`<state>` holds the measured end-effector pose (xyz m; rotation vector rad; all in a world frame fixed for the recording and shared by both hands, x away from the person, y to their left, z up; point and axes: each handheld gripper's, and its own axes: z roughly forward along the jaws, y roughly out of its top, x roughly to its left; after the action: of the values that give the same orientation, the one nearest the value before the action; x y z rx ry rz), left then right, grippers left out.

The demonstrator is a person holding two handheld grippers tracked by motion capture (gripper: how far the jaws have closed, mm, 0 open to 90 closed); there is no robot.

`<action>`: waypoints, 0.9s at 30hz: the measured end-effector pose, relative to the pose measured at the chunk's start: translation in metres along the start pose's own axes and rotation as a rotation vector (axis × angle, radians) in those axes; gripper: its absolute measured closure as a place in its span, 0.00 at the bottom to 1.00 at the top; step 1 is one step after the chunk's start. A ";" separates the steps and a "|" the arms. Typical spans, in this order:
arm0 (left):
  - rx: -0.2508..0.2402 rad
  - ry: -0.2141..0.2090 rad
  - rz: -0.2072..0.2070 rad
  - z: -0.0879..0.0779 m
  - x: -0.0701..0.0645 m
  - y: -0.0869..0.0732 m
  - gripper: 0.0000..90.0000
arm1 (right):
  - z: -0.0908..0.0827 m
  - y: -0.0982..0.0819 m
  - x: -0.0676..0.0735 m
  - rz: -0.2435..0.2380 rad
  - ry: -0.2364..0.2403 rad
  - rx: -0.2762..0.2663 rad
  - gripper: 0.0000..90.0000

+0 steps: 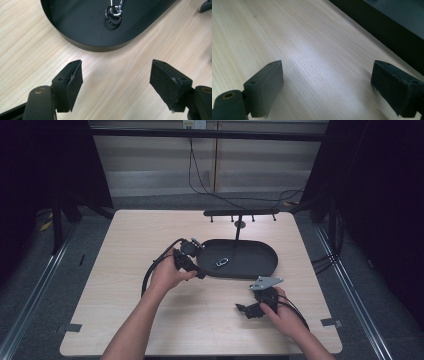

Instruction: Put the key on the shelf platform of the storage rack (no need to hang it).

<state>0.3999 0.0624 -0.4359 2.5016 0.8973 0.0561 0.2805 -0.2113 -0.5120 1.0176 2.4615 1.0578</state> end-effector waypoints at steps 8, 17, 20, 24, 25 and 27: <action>-0.001 -0.010 -0.007 -0.001 0.006 -0.013 0.29 | 0.000 0.000 0.000 0.001 -0.001 -0.001 0.12; -0.009 -0.004 -0.023 -0.003 0.012 -0.029 0.29 | 0.000 0.000 0.000 0.001 -0.001 -0.001 0.12; -0.006 -0.003 -0.025 -0.004 0.015 -0.034 0.29 | 0.000 0.000 0.000 0.002 -0.001 0.000 0.12; -0.009 0.001 -0.032 -0.005 0.015 -0.039 0.29 | 0.000 0.000 0.000 0.000 -0.001 -0.001 0.12; -0.006 0.000 -0.025 -0.005 0.016 -0.040 0.29 | 0.000 0.000 0.000 0.002 -0.001 0.000 0.12; -0.003 0.008 -0.025 -0.005 0.016 -0.042 0.29 | 0.000 0.000 0.000 0.002 -0.001 0.000 0.12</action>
<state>0.3869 0.1022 -0.4523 2.4887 0.9310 0.0599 0.2804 -0.2112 -0.5119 1.0206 2.4601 1.0585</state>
